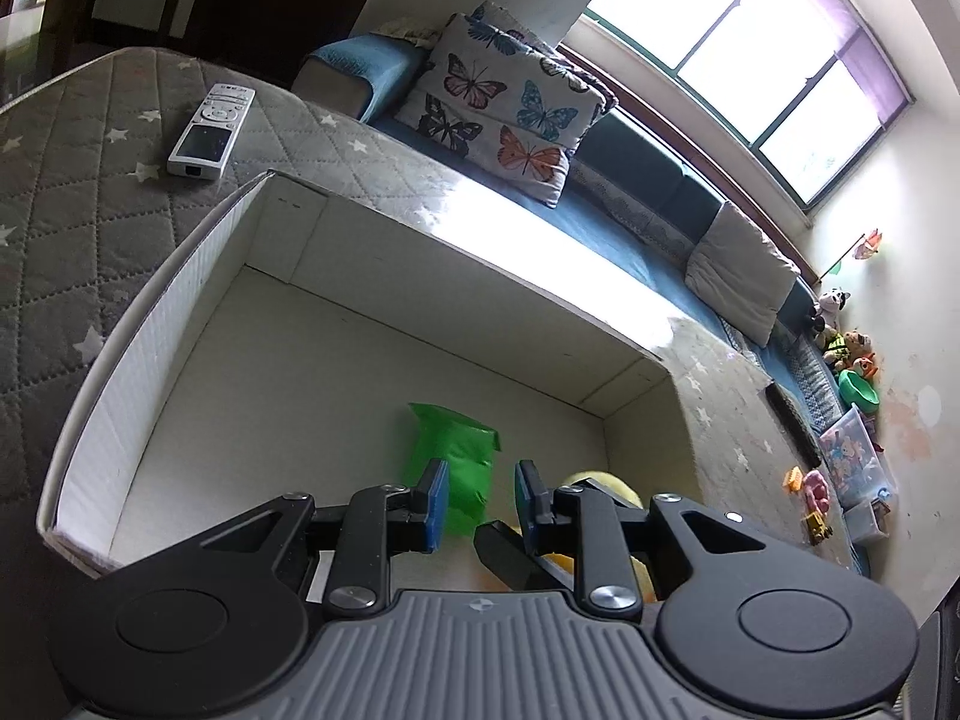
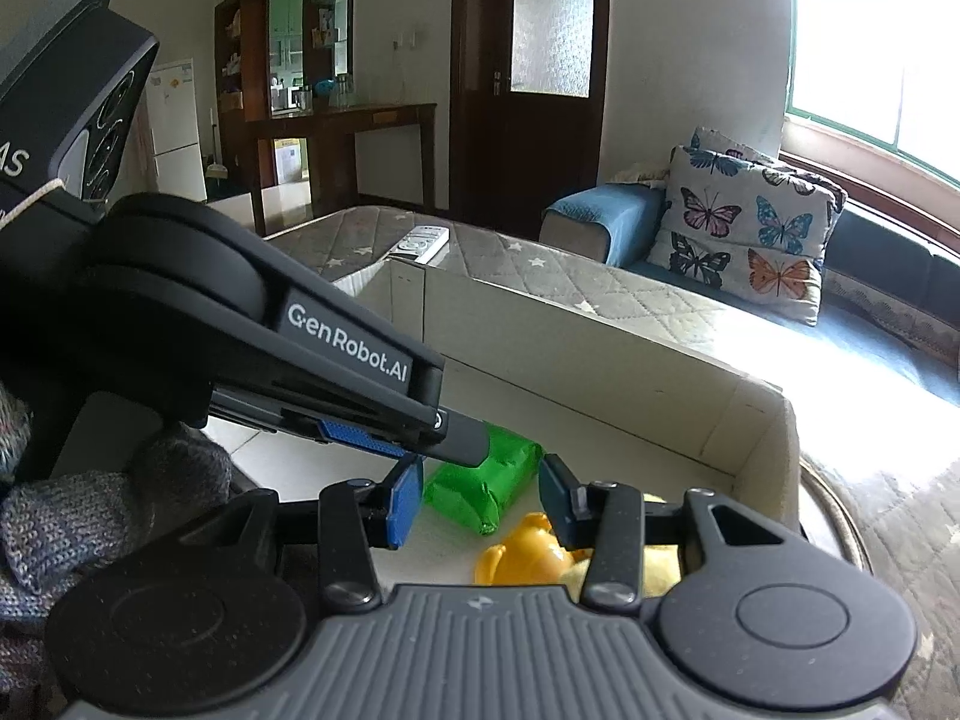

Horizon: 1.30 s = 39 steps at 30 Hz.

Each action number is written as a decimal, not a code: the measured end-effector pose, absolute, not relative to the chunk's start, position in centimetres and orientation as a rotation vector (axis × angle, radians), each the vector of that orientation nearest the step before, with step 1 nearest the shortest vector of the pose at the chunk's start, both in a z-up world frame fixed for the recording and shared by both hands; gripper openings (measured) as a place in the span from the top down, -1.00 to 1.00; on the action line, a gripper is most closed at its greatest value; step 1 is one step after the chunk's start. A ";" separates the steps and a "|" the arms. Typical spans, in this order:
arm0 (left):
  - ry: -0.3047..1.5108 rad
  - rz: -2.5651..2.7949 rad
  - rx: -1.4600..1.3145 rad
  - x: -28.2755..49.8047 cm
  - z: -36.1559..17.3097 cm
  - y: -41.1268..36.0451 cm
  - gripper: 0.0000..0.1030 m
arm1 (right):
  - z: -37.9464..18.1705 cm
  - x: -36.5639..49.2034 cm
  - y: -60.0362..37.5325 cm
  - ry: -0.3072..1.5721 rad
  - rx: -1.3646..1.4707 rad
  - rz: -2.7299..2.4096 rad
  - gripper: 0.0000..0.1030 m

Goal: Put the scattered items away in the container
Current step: 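Open both tools to drop the green toy into the box, then move both tools to the large orange rubber duck on the mat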

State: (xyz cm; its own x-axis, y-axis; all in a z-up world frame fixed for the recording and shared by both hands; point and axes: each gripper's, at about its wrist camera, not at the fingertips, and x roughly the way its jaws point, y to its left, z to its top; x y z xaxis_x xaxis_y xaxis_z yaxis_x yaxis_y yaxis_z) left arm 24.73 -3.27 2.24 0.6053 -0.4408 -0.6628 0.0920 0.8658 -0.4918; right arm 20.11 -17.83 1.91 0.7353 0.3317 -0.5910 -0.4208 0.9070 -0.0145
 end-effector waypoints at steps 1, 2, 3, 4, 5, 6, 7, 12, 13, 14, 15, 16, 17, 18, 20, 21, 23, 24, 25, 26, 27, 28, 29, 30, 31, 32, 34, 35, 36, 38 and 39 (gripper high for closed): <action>0.868 -0.321 -0.436 24.4 2.4 -3.3 0.51 | 2.0 19.9 -17.9 0.616 -0.150 0.416 0.16; 0.865 -0.323 -0.435 24.1 2.5 -3.4 0.51 | 2.1 19.6 -18.0 0.614 -0.150 0.416 0.15; 0.861 -0.326 -0.433 23.7 2.7 -3.5 0.51 | 2.3 19.2 -18.0 0.611 -0.151 0.417 0.15; 0.858 -0.329 -0.432 23.4 2.8 -3.6 0.51 | 2.4 18.8 -18.1 0.608 -0.152 0.418 0.15; 0.854 -0.330 -0.428 23.0 3.0 -3.7 0.51 | 2.4 18.5 -18.2 0.605 -0.153 0.419 0.15; 0.849 -0.331 -0.425 22.7 3.1 -3.7 0.51 | 2.5 18.1 -18.3 0.602 -0.152 0.419 0.15; 0.846 -0.331 -0.423 22.3 3.2 -3.8 0.51 | 2.6 17.8 -18.4 0.600 -0.150 0.419 0.14; 0.841 -0.336 -0.424 20.6 3.4 -3.8 0.51 | 2.8 16.0 -19.0 0.585 -0.140 0.419 0.02; 0.842 -0.337 -0.425 20.2 3.4 -3.8 0.51 | 2.9 15.6 -19.0 0.581 -0.140 0.421 0.01; 0.843 -0.338 -0.425 19.9 3.4 -3.8 0.51 | 2.9 15.2 -19.1 0.578 -0.140 0.423 0.01; 0.839 -0.339 -0.425 19.6 3.4 -3.8 0.51 | 2.9 14.8 -19.1 0.573 -0.142 0.424 0.01; 0.834 -0.340 -0.423 19.3 3.5 -3.8 0.51 | 3.0 14.4 -19.1 0.567 -0.148 0.422 0.01; 0.826 -0.340 -0.420 19.0 3.6 -3.8 0.51 | 3.0 14.0 -19.1 0.563 -0.151 0.421 0.00; 0.819 -0.339 -0.417 18.6 3.8 -3.8 0.51 | 3.1 13.7 -19.2 0.561 -0.152 0.422 0.00; 0.807 -0.342 -0.415 18.0 4.2 -3.8 0.51 | 3.2 13.0 -19.3 0.554 -0.153 0.422 -0.03; 0.803 -0.345 -0.414 17.7 4.3 -3.7 0.51 | 3.3 12.7 -19.3 0.550 -0.153 0.422 -0.05; 0.793 -0.345 -0.408 17.0 4.5 -3.7 0.51 | 3.3 12.1 -19.4 0.547 -0.153 0.421 -0.15; 0.789 -0.346 -0.407 16.6 4.6 -3.6 0.51 | 3.3 11.8 -19.4 0.546 -0.154 0.422 -0.15; 0.785 -0.348 -0.407 16.2 4.7 -3.5 0.51 | 3.2 11.4 -19.4 0.547 -0.155 0.423 -0.16; 0.782 -0.348 -0.404 15.7 4.7 -3.4 0.50 | 3.1 11.1 -19.4 0.549 -0.156 0.425 -0.20; 0.779 -0.347 -0.400 15.2 4.7 -3.3 0.49 | 2.9 10.7 -19.4 0.552 -0.159 0.428 -0.23; 0.777 -0.343 -0.394 14.8 4.7 -3.2 0.48 | 2.7 10.3 -19.4 0.555 -0.161 0.431 -0.25; 0.774 -0.339 -0.389 14.4 4.7 -3.0 0.48 | 2.6 9.9 -19.4 0.558 -0.163 0.434 -0.26; 0.771 -0.336 -0.386 13.9 4.6 -2.9 0.47 | 2.3 9.6 -19.4 0.562 -0.163 0.437 -0.28; 0.770 -0.332 -0.385 13.5 4.6 -2.7 0.46 | 2.1 9.2 -19.4 0.566 -0.163 0.440 -0.36; 0.772 -0.329 -0.387 13.2 4.4 -2.5 0.46 | 2.0 8.9 -19.4 0.569 -0.162 0.443 -0.42; 0.777 -0.323 -0.393 12.5 4.2 -2.0 0.46 | 1.6 8.3 -19.3 0.574 -0.160 0.449 -0.43; 0.779 -0.320 -0.397 12.1 4.1 -1.8 0.46 | 1.5 8.0 -19.3 0.576 -0.159 0.451 -0.44; 0.781 -0.317 -0.400 11.7 4.0 -1.6 0.46 | 1.3 7.8 -19.3 0.580 -0.156 0.453 -0.45; 0.783 -0.312 -0.403 11.1 3.8 -1.2 0.46 | 1.0 7.2 -19.2 0.588 -0.152 0.462 -0.51; 0.783 -0.309 -0.404 10.8 3.7 -1.0 0.46 | 0.9 7.1 -19.3 0.590 -0.153 0.467 -0.51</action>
